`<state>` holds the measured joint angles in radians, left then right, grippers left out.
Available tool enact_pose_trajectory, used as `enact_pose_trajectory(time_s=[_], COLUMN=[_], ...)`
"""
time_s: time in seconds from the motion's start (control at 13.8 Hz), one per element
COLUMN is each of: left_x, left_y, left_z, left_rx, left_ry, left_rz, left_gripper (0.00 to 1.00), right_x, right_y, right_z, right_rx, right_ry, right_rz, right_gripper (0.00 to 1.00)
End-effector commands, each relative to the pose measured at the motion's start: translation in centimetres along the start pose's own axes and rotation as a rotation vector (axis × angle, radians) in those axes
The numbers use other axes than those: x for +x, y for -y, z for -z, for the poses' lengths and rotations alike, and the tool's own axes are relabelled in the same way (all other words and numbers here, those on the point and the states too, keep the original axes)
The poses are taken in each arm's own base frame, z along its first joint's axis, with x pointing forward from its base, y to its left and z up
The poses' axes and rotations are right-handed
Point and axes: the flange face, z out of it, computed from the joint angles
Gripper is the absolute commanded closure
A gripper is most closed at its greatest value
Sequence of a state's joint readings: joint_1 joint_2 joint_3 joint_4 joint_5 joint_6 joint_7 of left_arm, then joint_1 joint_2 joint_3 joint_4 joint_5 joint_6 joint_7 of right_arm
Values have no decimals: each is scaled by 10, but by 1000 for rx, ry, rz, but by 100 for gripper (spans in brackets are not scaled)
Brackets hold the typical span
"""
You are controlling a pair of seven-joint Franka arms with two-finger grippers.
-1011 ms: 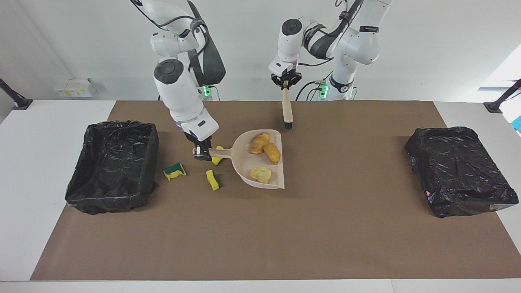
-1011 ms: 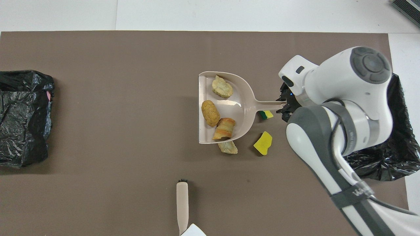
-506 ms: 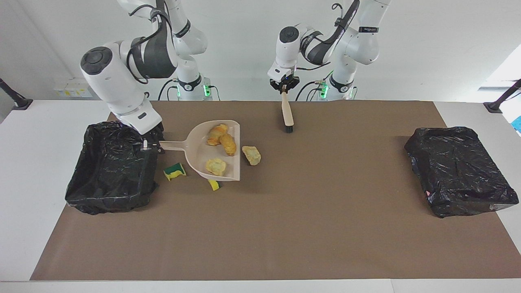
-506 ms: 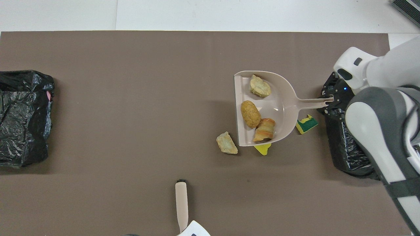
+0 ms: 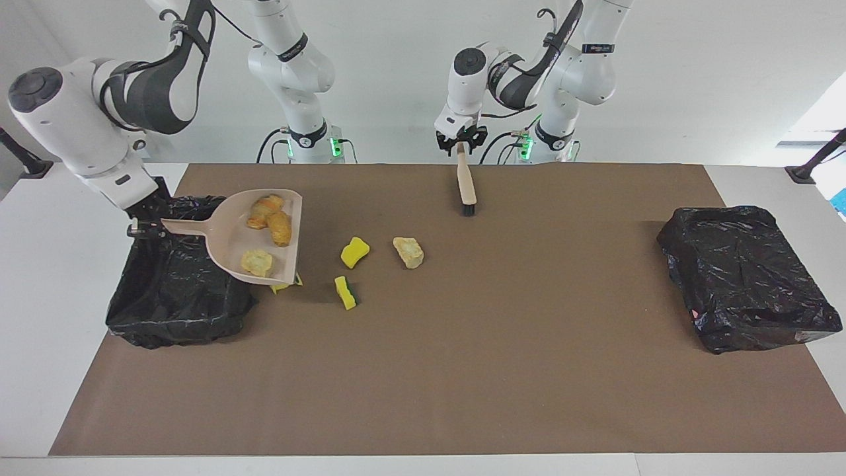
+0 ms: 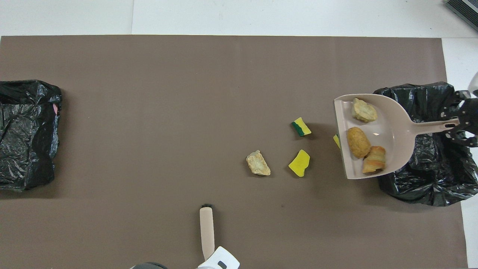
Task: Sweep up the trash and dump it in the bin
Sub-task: 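Carry the dustpan with the right gripper over the nearer black bin, then tilt the dustpan into the bin while the left gripper releases the brush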
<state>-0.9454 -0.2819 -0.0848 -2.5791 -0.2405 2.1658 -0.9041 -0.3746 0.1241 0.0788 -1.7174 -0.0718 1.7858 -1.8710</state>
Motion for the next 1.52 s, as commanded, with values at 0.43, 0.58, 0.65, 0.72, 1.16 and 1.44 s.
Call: enact_pose_trajectory(time_s=[0.43,0.58,0.65,0.72,1.16,1.44], left_x=[186,217,233,242,272,262], left_y=[49,91,115,134,234,265], left_z=[152,199,218,241,326,358], left_rx=[-50,-48,-47,-51,-47,-38], left_ry=[-212,-217,-220,-230,-211,-218], left_rz=[-86,-126,-136,-136,-150,-169], left_gripper=[0,0,0,0,0,0], right_x=[-108,-104,-101,-88,-19,0], right_y=[37,37,38,32,10,8], right_z=[23,35,38,40,52,59], right_rx=[-20,-2,0,-1,32,31], right_ry=[327,463,494,527,763,863], right_rz=[-32,-72,-99,-88,-42,21], right_gripper=[100,100,100,100,100,100])
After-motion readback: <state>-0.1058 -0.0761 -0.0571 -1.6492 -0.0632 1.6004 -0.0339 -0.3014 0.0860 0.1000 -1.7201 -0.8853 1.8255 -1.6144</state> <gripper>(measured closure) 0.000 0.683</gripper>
